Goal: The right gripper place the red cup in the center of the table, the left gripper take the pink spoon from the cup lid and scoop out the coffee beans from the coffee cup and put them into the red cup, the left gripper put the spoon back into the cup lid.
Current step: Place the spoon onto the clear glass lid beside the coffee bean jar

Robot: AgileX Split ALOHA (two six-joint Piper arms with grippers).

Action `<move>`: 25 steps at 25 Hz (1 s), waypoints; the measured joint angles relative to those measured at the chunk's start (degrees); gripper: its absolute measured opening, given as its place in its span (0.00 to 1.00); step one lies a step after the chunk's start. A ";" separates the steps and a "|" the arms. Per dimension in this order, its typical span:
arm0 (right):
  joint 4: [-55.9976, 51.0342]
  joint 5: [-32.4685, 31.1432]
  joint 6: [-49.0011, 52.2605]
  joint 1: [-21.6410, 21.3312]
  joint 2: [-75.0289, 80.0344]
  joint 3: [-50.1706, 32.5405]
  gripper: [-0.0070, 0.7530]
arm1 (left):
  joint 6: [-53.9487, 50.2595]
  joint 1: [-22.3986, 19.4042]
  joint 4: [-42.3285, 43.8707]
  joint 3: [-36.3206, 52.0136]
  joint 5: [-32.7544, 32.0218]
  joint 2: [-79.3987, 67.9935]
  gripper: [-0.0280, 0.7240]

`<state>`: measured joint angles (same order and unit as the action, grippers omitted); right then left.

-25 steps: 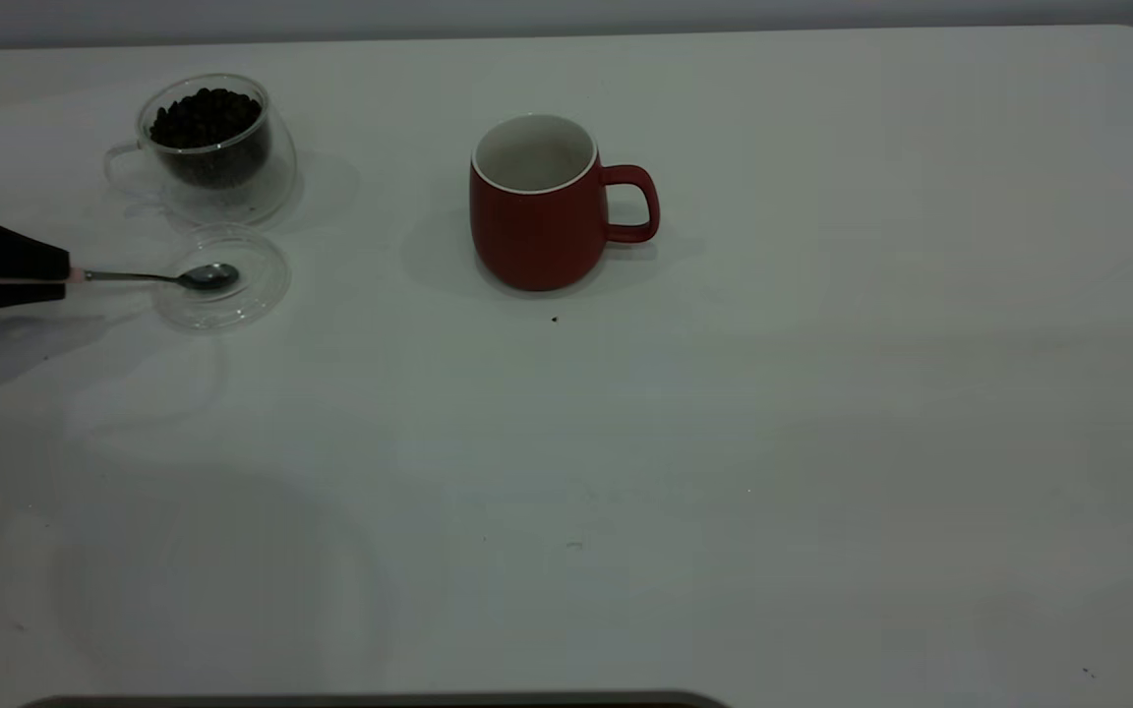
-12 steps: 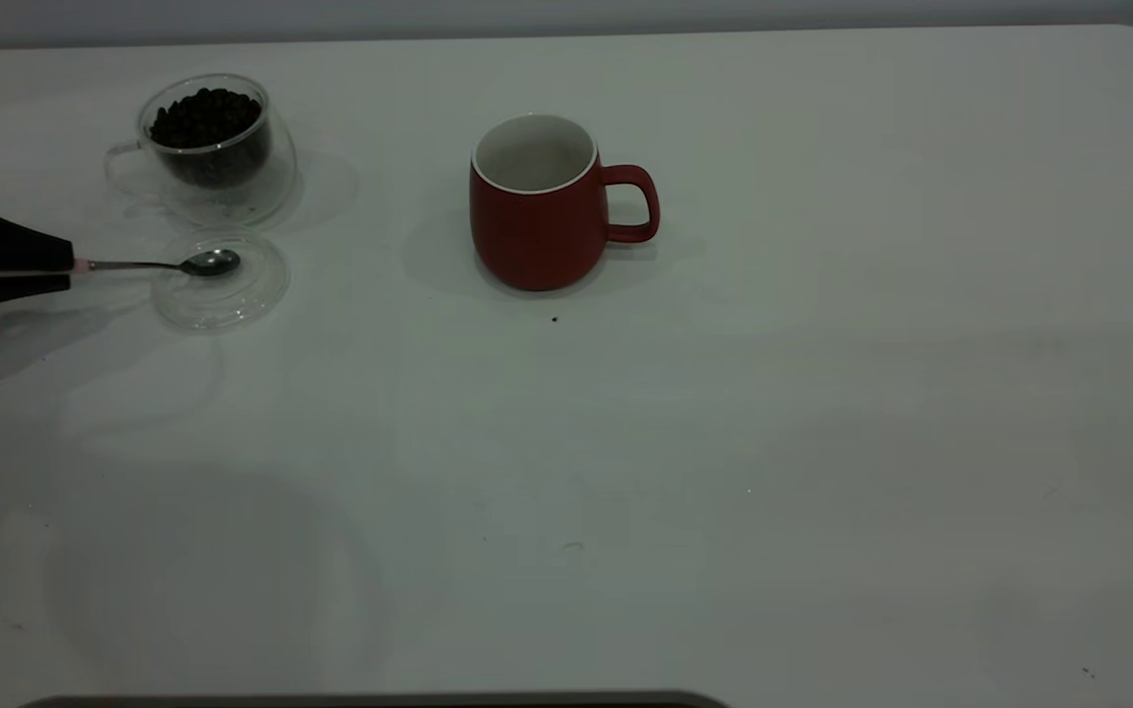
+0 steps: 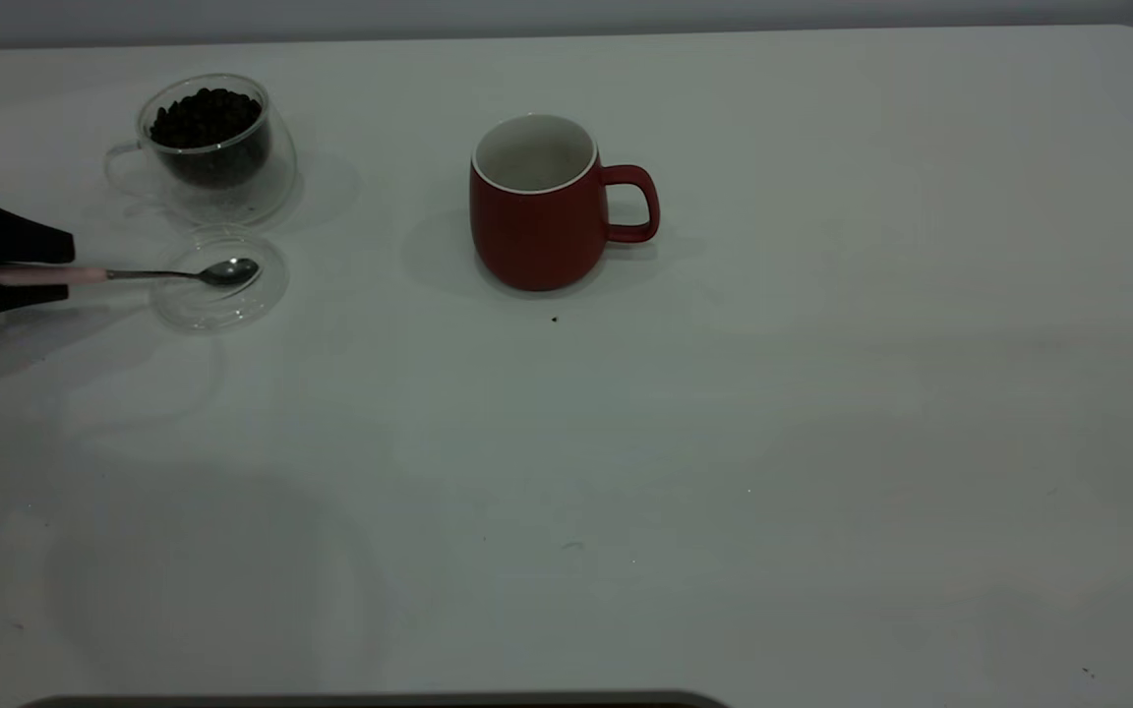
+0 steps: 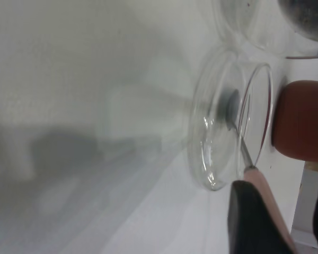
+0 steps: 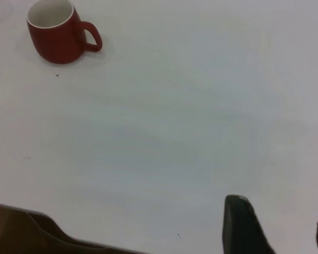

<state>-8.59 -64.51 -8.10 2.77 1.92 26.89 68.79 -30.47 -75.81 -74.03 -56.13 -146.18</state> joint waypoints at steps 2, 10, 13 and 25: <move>0.00 0.00 0.00 0.00 0.00 0.00 0.50 | 0.00 0.00 0.00 0.00 0.00 0.00 0.59; 0.00 0.00 0.00 0.00 0.00 0.00 0.50 | 3.37 -0.02 -7.12 0.00 0.00 0.00 0.71; 0.00 0.00 0.00 0.00 0.00 0.00 0.50 | 5.44 -0.02 -9.17 0.00 0.00 0.00 0.71; 0.00 0.00 0.00 0.00 0.00 0.00 0.50 | 6.92 -0.67 -2.66 0.00 -1.34 0.00 0.71</move>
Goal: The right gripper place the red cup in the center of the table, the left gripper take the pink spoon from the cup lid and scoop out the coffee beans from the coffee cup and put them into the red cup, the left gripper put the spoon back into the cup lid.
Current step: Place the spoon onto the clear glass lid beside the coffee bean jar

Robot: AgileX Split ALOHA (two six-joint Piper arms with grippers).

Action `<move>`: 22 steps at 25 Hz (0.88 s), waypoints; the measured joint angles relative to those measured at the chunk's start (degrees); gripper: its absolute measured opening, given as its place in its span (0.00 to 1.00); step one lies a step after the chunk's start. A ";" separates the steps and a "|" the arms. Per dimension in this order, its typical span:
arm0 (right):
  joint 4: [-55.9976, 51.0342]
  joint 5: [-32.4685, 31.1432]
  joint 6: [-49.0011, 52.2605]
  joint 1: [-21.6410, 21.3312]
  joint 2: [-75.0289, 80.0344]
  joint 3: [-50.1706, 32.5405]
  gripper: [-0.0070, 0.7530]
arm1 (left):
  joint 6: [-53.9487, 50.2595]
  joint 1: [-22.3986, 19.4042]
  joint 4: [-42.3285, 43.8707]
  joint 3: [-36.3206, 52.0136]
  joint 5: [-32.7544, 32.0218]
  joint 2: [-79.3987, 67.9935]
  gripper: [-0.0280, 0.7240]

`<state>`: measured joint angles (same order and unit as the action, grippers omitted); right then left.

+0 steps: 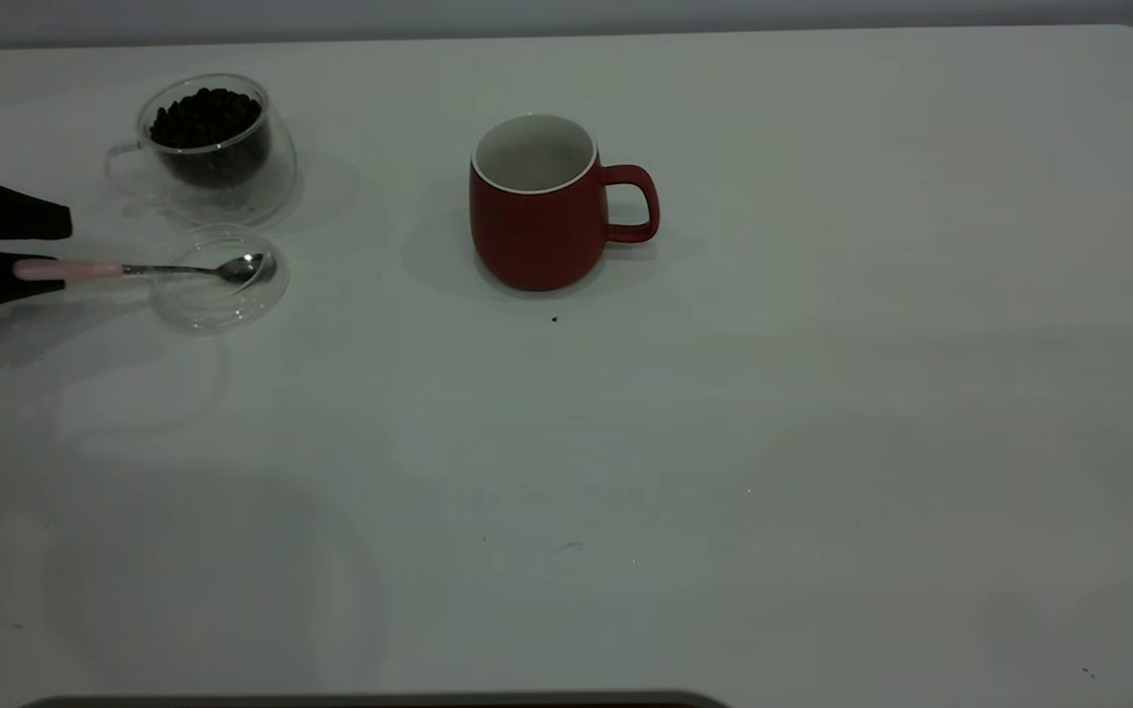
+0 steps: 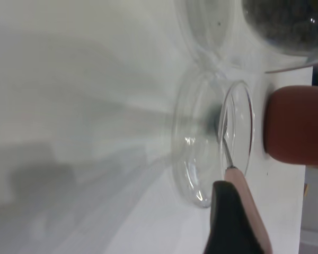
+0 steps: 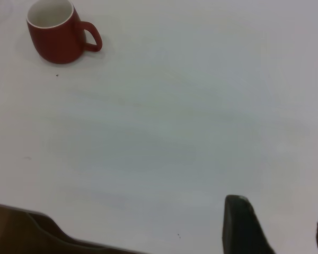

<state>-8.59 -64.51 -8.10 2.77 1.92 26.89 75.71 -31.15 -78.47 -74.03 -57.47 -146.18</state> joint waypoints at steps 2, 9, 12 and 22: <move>0.00 0.00 0.00 0.00 0.00 0.00 0.50 | 0.44 -0.42 -0.15 0.00 0.06 0.00 0.71; 0.00 0.00 0.00 0.00 0.00 0.00 0.50 | 2.21 -0.48 -0.05 -0.05 0.53 0.00 0.79; 0.00 0.00 0.00 0.00 0.00 0.00 0.50 | 2.56 -0.48 0.36 -0.05 1.45 0.00 0.80; 0.00 0.00 0.00 0.00 0.00 0.00 0.50 | 4.92 -4.86 -3.17 -0.05 3.08 2.73 0.80</move>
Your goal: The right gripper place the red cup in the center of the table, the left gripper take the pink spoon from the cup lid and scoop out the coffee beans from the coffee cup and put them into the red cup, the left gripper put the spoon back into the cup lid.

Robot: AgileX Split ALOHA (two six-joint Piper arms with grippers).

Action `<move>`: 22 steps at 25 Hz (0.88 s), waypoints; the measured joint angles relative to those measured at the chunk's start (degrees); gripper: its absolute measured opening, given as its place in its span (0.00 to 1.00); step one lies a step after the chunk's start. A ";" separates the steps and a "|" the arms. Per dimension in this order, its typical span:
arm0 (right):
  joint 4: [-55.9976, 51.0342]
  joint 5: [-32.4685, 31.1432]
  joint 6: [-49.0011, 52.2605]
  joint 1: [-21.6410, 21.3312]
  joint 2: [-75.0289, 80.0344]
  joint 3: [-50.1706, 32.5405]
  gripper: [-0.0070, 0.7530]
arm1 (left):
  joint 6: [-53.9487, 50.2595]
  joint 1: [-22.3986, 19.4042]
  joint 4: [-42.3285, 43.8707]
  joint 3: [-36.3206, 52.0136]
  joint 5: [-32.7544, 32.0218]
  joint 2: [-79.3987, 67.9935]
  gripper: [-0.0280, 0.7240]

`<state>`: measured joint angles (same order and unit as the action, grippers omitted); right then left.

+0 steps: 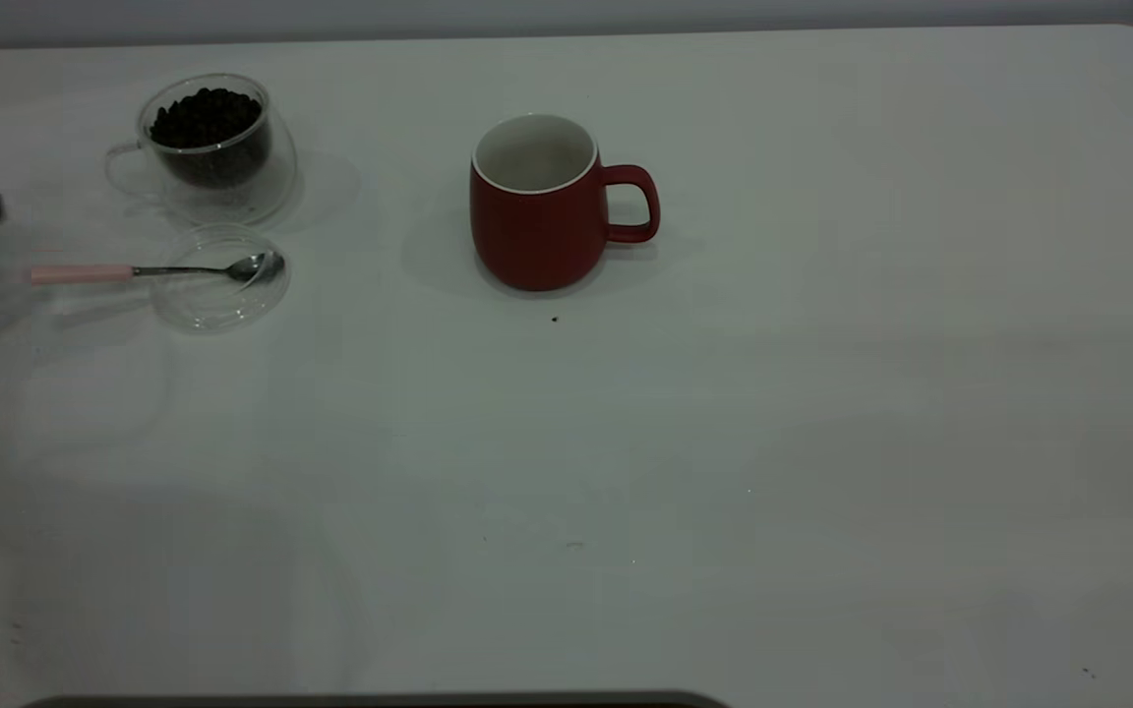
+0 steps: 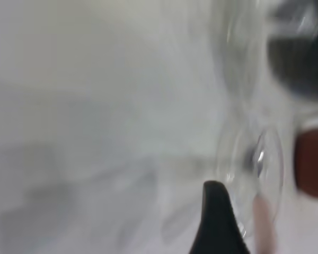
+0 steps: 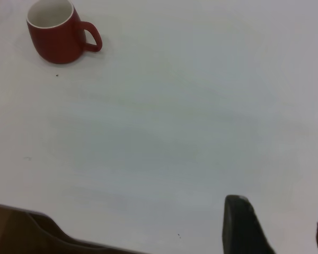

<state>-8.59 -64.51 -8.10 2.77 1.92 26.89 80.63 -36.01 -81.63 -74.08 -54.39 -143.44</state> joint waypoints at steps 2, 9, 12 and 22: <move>0.00 0.00 0.00 0.00 0.00 0.00 0.50 | 0.06 -1.40 -1.04 0.00 -1.81 3.08 0.80; 0.00 0.00 0.00 0.00 0.00 0.00 0.50 | -6.59 -1.26 3.17 0.05 -4.89 21.03 0.77; 0.00 0.00 0.00 0.00 0.00 0.00 0.50 | -13.45 0.71 12.04 0.10 -4.89 31.60 0.74; 0.00 0.00 0.00 0.00 0.00 0.00 0.50 | -48.17 13.95 41.24 0.56 -11.77 61.02 0.71</move>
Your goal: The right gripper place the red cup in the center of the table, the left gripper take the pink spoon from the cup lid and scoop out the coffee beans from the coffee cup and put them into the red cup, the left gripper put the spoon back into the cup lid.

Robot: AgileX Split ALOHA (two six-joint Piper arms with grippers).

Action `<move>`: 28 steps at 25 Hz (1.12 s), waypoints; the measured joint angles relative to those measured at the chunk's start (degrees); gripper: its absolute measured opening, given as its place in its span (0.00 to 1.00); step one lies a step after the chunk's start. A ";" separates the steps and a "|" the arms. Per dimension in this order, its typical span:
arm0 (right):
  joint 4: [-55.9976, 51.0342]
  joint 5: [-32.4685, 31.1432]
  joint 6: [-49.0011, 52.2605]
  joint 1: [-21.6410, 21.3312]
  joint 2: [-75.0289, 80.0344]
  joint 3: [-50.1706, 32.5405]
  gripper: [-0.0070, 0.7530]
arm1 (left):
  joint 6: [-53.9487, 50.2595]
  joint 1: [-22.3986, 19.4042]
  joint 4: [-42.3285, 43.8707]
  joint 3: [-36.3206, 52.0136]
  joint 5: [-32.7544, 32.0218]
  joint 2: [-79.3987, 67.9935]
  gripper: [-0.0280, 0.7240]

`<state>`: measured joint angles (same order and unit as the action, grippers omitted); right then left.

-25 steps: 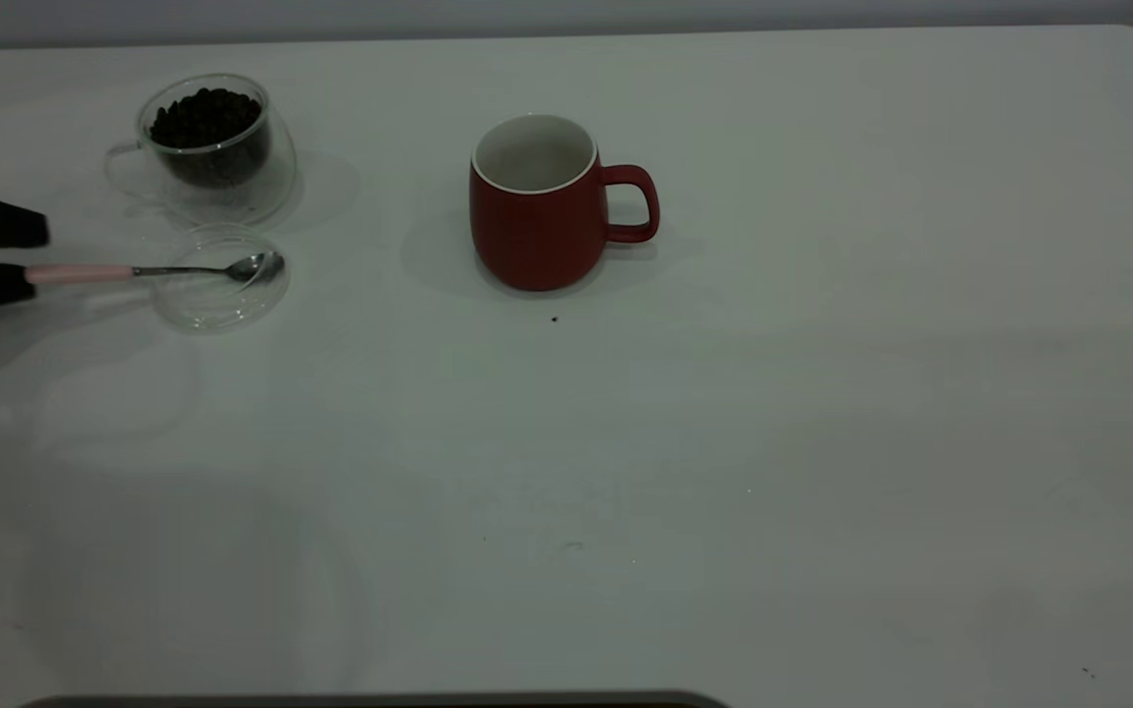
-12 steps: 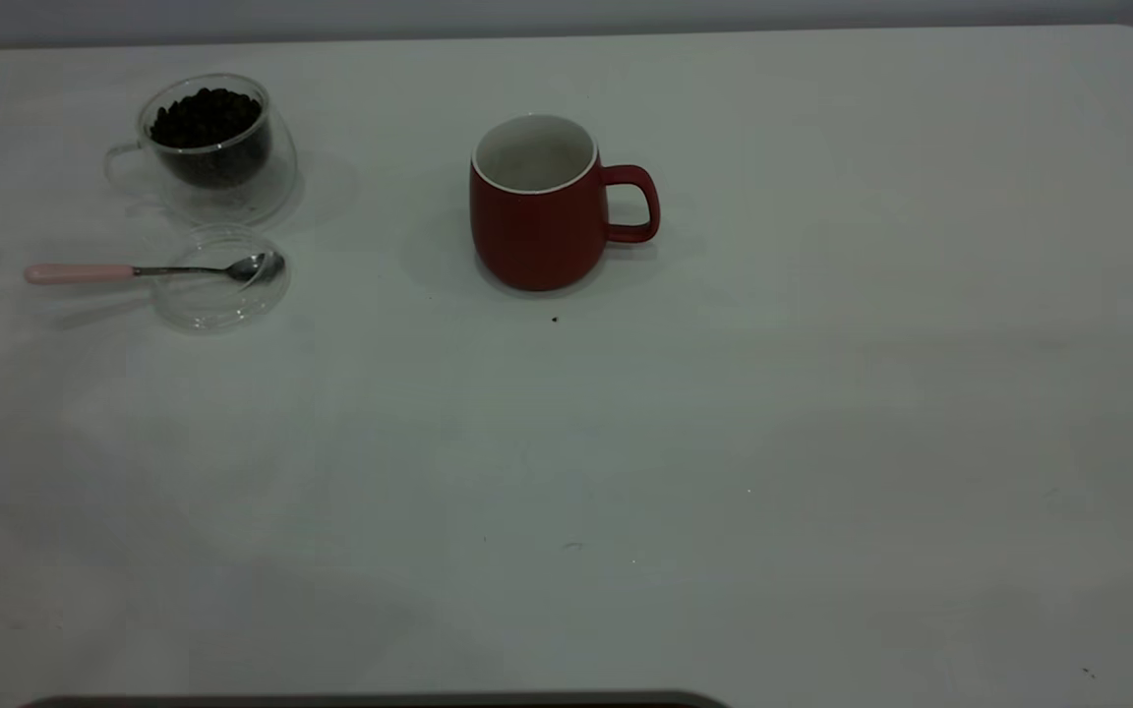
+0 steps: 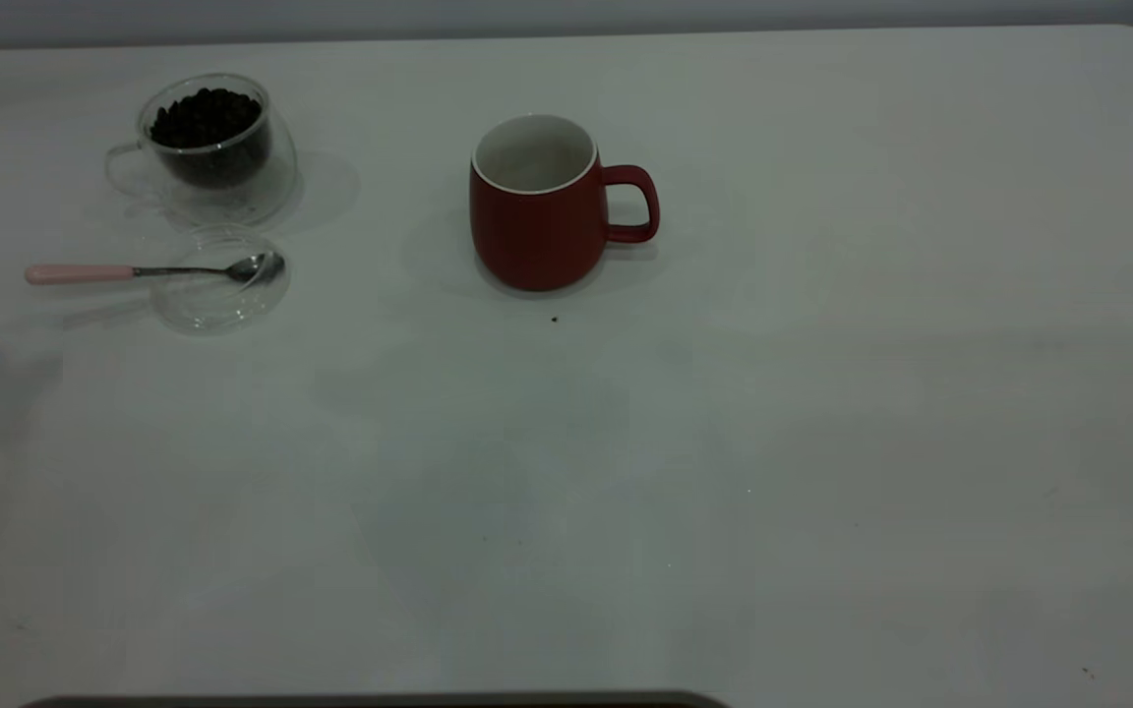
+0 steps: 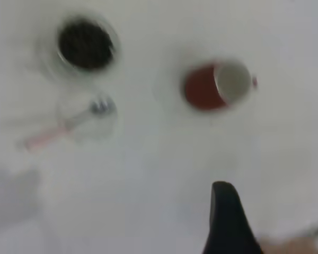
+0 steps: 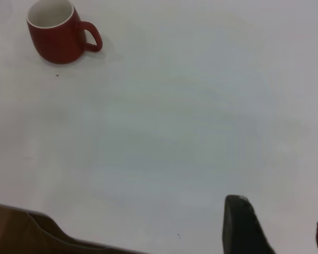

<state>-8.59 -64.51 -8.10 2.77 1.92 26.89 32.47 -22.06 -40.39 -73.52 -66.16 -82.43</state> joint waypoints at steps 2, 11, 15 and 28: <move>0.00 0.00 0.00 0.00 0.00 0.00 0.50 | -4.00 4.61 7.40 0.07 -0.89 3.93 0.71; 0.00 0.00 0.00 0.00 0.00 0.00 0.50 | -21.35 14.26 33.08 12.39 -0.89 21.97 0.69; 0.00 0.00 0.00 0.00 0.00 0.00 0.50 | -24.28 14.39 33.74 24.76 -0.89 32.17 0.69; 0.00 0.00 0.00 0.00 0.00 0.00 0.50 | -27.27 15.12 33.72 44.06 -0.55 65.75 0.69</move>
<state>-8.59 -64.51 -8.10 2.77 1.92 26.89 5.19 -6.94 -6.67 -29.46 -66.72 -16.67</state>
